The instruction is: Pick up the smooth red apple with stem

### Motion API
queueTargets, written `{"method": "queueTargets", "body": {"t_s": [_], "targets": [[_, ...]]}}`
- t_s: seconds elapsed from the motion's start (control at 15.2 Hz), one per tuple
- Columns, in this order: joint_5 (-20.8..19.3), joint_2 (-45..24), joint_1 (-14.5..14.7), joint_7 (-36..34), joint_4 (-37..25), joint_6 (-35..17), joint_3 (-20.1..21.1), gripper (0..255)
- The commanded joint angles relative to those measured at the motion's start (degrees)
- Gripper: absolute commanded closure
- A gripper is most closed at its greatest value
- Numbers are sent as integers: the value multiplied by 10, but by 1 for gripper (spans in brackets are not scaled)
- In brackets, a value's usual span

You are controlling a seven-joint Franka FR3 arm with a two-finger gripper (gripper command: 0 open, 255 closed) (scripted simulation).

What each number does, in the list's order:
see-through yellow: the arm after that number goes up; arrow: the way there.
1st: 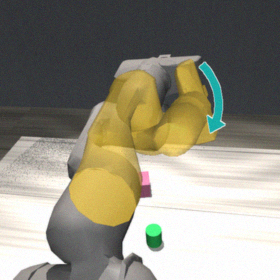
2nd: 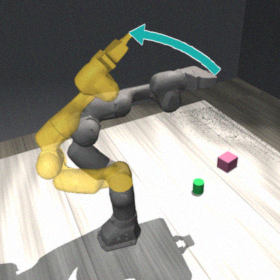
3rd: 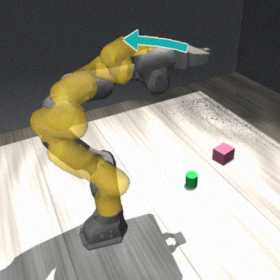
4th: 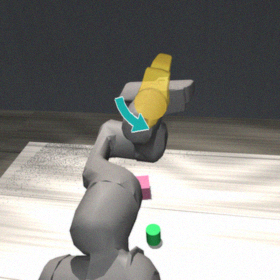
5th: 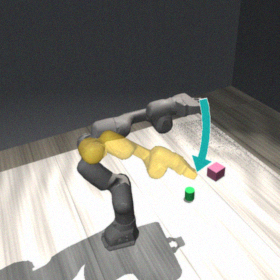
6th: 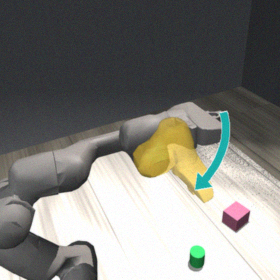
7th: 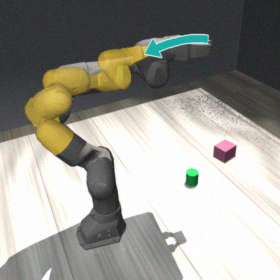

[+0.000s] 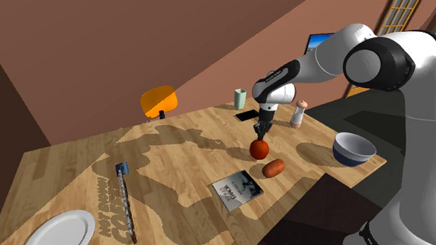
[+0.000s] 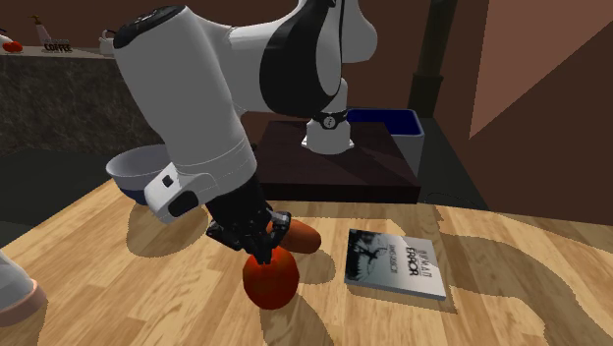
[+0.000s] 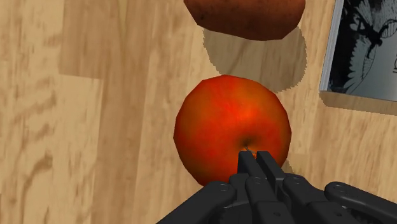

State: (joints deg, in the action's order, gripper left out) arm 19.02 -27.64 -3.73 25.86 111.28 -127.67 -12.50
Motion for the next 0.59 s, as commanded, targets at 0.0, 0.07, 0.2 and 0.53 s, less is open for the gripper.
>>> {"method": "queueTargets", "body": {"t_s": [0.0, 0.07, 0.2, 0.53], "targets": [[0, 0, 0, 0, 0, 0, 0, 255], [0, 0, 0, 0, 0, 0, 0, 255], [-2, 6, 1, -3, 1, 5, -1, 255], [-13, 32, 5, -13, -2, 33, -7, 255]]}}
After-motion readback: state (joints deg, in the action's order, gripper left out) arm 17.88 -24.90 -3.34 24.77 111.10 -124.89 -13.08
